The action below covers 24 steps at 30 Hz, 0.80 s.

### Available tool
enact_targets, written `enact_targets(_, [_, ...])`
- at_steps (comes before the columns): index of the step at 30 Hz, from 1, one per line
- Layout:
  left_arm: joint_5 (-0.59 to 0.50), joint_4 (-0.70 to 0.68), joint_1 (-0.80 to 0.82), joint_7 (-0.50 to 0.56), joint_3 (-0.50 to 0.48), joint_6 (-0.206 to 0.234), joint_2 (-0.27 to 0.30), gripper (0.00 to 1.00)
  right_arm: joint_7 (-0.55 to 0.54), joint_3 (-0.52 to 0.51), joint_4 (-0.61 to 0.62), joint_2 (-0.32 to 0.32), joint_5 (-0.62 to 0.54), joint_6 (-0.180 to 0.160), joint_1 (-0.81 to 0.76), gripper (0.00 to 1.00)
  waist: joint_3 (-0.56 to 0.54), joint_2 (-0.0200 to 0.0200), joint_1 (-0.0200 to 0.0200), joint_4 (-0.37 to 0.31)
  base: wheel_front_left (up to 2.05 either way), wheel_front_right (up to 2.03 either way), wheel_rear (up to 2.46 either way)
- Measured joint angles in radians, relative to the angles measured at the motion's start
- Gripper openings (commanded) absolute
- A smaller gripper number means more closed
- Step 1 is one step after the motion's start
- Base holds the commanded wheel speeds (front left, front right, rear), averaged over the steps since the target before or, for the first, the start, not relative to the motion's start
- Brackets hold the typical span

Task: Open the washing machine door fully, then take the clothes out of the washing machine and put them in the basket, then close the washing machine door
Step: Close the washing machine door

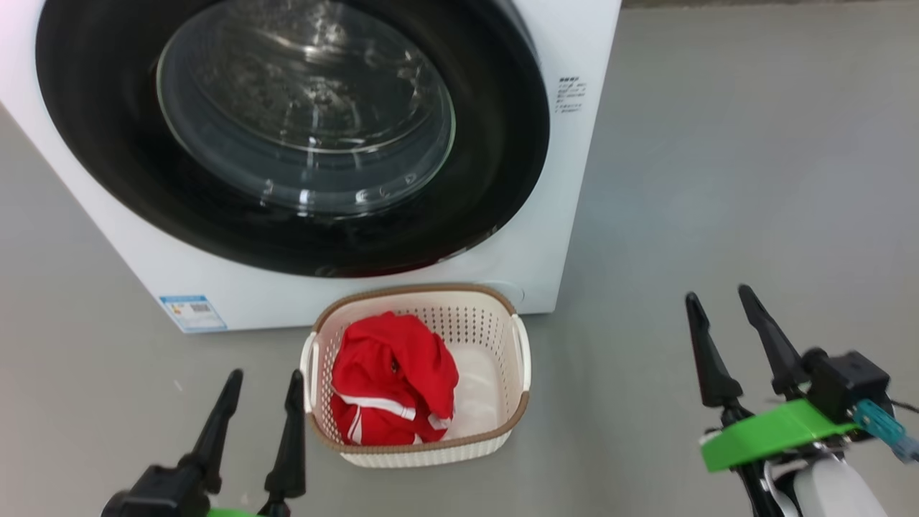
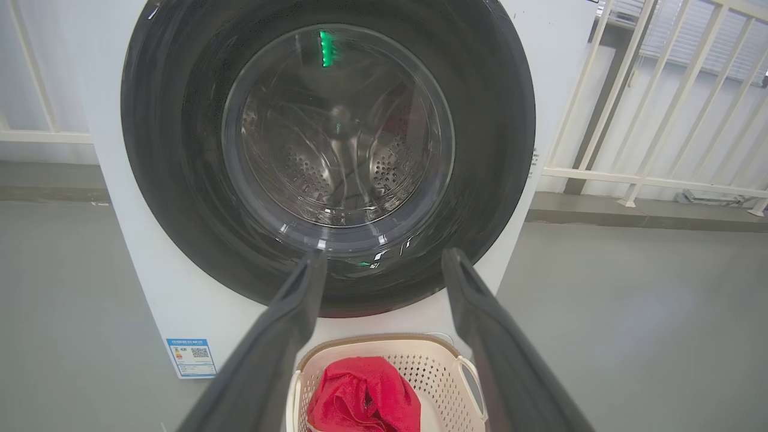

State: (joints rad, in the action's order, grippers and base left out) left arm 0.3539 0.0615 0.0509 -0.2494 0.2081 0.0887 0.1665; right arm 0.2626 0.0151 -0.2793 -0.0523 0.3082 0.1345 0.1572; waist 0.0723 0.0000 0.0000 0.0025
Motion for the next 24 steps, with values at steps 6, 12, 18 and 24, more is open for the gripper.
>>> enact_targets(6, [-0.012,-0.005,-0.066,0.000,-0.036,-0.001,-0.007,1.00,0.000,-0.059,0.065,0.003,-0.030,0.000,-0.093,1.00,-0.050,0.0000,0.0000,-0.018,0.00,0.00,0.00])
enact_targets(12, [-0.019,-0.005,-0.100,0.000,-0.072,-0.014,-0.017,1.00,0.000,-0.107,0.132,0.008,-0.068,0.000,-0.165,1.00,-0.089,0.0000,0.0000,-0.033,0.00,0.00,0.00])
enact_targets(18, [-0.031,-0.014,-0.139,0.000,-0.124,-0.046,-0.027,1.00,0.000,-0.136,0.190,0.015,-0.071,0.000,-0.250,1.00,-0.119,0.0000,0.0000,-0.039,0.00,0.00,0.00])
enact_targets(24, [-0.049,-0.012,-0.156,0.000,-0.153,-0.064,-0.048,1.00,0.000,-0.139,0.209,0.016,-0.062,0.000,-0.295,1.00,-0.132,0.0000,0.0000,-0.036,0.00,0.00,0.00])
